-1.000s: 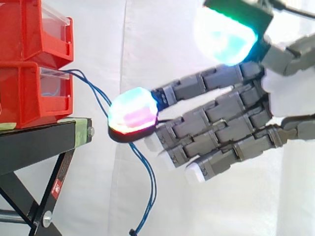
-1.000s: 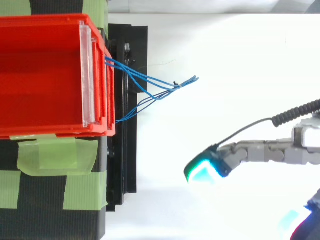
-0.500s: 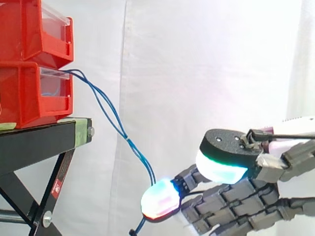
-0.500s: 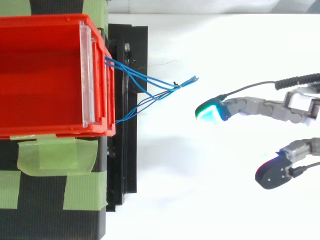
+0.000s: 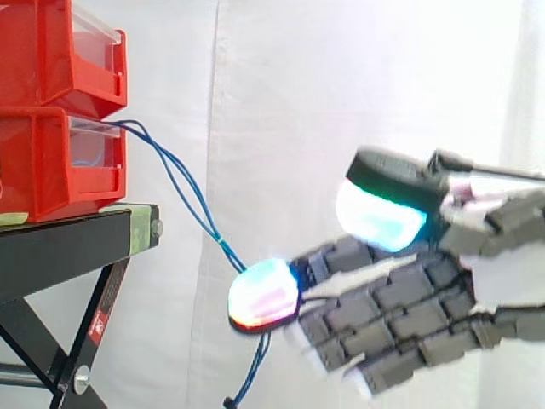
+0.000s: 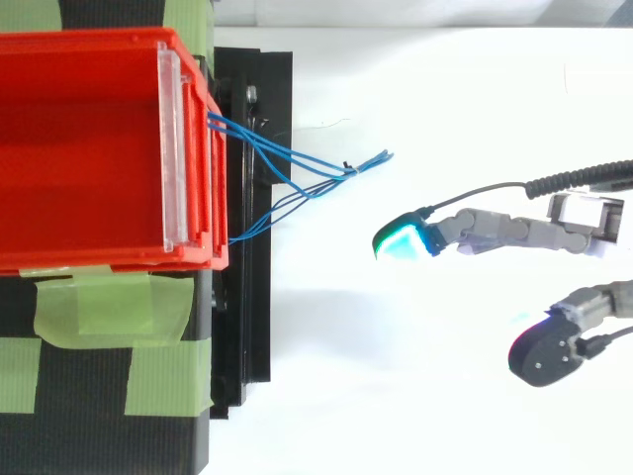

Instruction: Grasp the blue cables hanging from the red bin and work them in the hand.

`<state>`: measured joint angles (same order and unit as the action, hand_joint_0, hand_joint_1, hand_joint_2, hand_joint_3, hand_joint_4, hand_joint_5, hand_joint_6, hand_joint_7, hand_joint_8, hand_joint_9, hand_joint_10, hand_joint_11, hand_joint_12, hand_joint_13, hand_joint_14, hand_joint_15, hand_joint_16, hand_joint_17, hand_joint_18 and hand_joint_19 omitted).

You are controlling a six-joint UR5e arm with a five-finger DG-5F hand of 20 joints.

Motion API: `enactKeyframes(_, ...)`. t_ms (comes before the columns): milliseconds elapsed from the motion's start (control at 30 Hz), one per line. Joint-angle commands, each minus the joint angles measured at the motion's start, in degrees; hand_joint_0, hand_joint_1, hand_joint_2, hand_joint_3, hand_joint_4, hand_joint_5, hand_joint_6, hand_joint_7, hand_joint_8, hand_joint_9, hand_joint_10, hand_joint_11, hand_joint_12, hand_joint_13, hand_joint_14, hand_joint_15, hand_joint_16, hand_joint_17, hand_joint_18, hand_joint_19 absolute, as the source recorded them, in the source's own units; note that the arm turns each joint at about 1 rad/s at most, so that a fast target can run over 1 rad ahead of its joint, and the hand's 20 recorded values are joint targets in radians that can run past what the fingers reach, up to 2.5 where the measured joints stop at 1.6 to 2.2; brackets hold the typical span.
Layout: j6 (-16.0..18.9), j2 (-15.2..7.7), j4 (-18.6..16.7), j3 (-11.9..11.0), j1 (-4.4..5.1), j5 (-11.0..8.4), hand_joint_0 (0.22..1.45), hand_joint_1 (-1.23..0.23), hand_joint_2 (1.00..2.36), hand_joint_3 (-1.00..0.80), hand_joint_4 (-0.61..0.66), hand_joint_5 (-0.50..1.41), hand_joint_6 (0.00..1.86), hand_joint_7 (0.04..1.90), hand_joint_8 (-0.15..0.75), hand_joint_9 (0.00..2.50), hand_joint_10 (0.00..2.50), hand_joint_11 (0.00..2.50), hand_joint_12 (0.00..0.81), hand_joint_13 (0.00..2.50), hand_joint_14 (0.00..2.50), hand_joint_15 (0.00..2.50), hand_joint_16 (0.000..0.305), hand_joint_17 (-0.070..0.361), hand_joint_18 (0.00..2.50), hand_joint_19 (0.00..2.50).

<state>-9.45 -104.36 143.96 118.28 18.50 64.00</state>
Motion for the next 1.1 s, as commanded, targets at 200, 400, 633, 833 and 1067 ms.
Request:
enactKeyframes(200,0.0,4.8,5.9,0.5,-3.48,1.04,0.83,-0.49,1.0,-0.93,0.23,-0.21,0.01,0.72,0.315,0.21,0.0,0.15,0.382,0.14,0.01,0.26,0.061,0.137,0.19,0.35)
enactKeyframes(400,-3.3,4.8,-2.5,2.9,-6.73,4.03,0.83,-0.49,1.0,-0.93,0.23,-0.2,0.01,0.72,0.317,0.22,0.0,0.15,0.383,0.14,0.01,0.27,0.061,0.136,0.21,0.36)
enactKeyframes(633,-5.3,4.6,-11.6,3.1,-11.12,4.82,0.83,-0.49,1.0,-0.93,0.24,-0.2,0.01,0.72,0.318,0.23,0.0,0.15,0.384,0.15,0.01,0.27,0.06,0.136,0.22,0.36)
enactKeyframes(833,-5.3,2.1,-15.4,3.0,-12.0,4.47,0.83,-0.49,1.0,-0.93,0.24,-0.19,0.01,0.72,0.32,0.24,0.0,0.16,0.387,0.17,0.01,0.28,0.06,0.136,0.23,0.38)
enactKeyframes(1067,-3.0,-3.4,-20.6,1.2,-12.35,4.29,0.83,-0.49,1.0,-0.93,0.24,-0.19,0.01,0.72,0.322,0.25,0.0,0.16,0.389,0.18,0.01,0.28,0.06,0.135,0.25,0.38)
